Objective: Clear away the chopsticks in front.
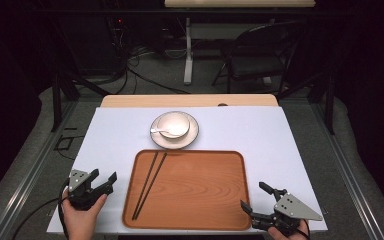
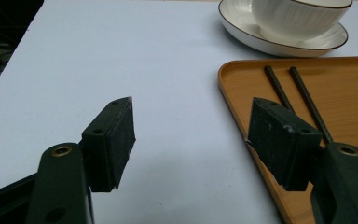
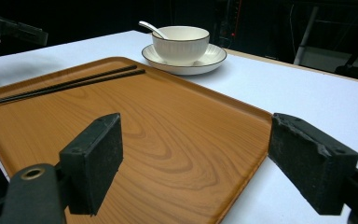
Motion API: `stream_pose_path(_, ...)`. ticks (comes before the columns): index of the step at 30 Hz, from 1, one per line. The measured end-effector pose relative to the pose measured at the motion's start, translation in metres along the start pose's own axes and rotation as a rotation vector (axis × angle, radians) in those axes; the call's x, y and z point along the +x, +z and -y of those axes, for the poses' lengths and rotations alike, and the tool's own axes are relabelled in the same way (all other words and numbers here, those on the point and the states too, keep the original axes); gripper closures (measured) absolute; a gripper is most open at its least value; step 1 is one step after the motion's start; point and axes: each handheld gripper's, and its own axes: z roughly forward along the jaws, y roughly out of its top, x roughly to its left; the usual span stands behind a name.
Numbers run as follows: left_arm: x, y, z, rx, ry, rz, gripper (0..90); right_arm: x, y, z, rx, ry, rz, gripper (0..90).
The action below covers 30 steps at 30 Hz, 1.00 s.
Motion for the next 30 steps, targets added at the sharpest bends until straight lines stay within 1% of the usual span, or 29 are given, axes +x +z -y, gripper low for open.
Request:
stream_pose_path(2,0.000,0.002,0.002,0.011,0.011,-0.017,32.2,-0.001,0.000,0.000,-0.002,-0.002,-0.001,18.0)
stream_pose_path(3,0.001,0.003,0.003,0.015,0.010,-0.017,32.3,-0.001,0.000,0.000,-0.001,-0.001,-0.002,18.0)
stream_pose_path(9,0.000,0.009,0.007,0.064,-0.015,-0.006,32.5,0.000,0.001,0.000,0.001,-0.003,-0.007,18.0)
stream_pose_path(12,-0.001,0.010,0.007,0.071,-0.010,-0.001,32.5,-0.001,0.002,0.001,0.007,-0.004,-0.010,18.0)
stream_pose_path(15,-0.002,0.012,0.008,0.080,-0.011,0.009,32.5,-0.001,0.003,0.001,0.015,-0.001,-0.011,18.0)
stream_pose_path(22,-0.005,0.013,0.009,0.097,-0.013,0.018,32.3,-0.001,0.004,0.001,0.023,0.000,-0.012,18.0)
stream_pose_path(26,-0.005,0.013,0.009,0.102,-0.016,0.022,32.4,-0.002,0.005,0.002,0.030,-0.001,-0.010,18.0)
stream_pose_path(30,-0.005,0.012,0.009,0.095,-0.018,0.023,32.5,-0.002,0.005,0.002,0.034,0.001,-0.010,18.0)
